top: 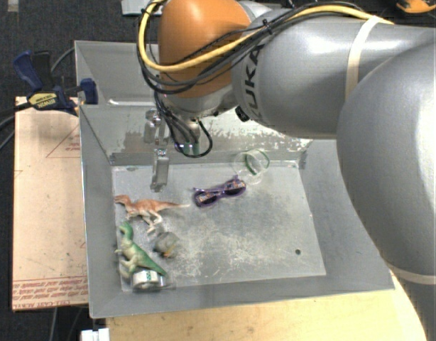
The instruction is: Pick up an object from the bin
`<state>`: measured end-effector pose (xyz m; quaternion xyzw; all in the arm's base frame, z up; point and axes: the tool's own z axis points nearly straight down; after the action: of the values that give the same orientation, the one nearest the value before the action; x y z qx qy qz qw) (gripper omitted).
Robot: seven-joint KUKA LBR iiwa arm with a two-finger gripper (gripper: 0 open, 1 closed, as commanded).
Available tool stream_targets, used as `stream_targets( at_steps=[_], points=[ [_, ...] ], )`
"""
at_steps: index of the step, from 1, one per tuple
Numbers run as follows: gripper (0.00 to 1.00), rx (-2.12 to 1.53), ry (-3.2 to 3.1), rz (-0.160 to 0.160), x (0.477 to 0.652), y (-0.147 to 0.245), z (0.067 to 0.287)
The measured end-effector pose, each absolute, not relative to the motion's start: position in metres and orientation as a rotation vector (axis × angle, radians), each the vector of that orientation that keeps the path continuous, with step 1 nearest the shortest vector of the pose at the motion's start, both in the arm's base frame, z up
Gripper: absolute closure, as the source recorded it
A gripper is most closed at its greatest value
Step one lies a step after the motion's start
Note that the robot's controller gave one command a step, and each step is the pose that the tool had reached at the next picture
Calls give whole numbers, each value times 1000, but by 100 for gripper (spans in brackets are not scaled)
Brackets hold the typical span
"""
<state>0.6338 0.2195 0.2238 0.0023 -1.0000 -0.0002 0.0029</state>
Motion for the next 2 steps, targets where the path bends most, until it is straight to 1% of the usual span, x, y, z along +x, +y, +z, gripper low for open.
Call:
stream_targets(
  at_steps=[1,2],
  points=[
    [0,1,-3143,-3,635,218,230],
    [0,148,-3138,-3,594,220,167]
  ],
)
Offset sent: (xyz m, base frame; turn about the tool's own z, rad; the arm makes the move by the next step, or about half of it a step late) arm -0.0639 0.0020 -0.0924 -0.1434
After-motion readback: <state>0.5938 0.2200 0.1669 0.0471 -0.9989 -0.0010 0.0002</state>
